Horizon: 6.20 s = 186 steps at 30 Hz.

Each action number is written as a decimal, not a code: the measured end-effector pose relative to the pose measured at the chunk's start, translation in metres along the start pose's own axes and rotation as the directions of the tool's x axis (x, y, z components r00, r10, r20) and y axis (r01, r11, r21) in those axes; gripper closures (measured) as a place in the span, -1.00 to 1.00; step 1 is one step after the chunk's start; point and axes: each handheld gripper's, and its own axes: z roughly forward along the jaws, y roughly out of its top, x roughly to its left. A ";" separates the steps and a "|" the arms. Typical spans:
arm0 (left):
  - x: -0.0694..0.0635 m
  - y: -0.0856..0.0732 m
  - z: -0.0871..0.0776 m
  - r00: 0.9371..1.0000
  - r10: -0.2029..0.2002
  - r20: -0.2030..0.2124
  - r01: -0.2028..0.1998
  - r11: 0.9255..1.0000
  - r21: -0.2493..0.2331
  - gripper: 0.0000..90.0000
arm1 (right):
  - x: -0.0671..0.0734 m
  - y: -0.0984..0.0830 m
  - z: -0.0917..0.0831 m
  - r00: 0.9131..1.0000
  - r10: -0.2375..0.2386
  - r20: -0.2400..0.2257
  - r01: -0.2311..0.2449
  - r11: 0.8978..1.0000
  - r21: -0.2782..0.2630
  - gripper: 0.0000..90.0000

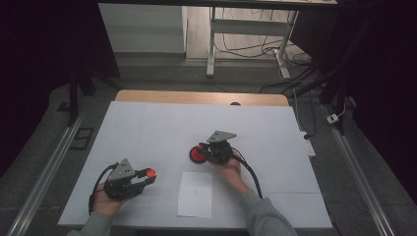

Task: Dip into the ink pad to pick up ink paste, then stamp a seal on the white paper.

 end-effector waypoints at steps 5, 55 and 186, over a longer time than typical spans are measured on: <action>0.000 0.000 0.000 1.000 -0.002 0.003 0.002 1.000 0.004 0.44 | 0.000 0.000 0.000 1.000 0.010 0.006 -0.010 1.000 -0.001 0.62; 0.008 -0.002 -0.002 1.000 -0.015 -0.012 0.015 1.000 0.000 0.44 | -0.011 0.019 -0.042 0.991 0.125 -0.046 -0.131 0.975 -0.179 0.61; 0.008 -0.003 0.000 1.000 -0.013 -0.006 0.013 1.000 0.008 0.44 | 0.065 -0.016 -0.082 0.961 -0.030 -0.276 0.012 0.998 -0.064 0.61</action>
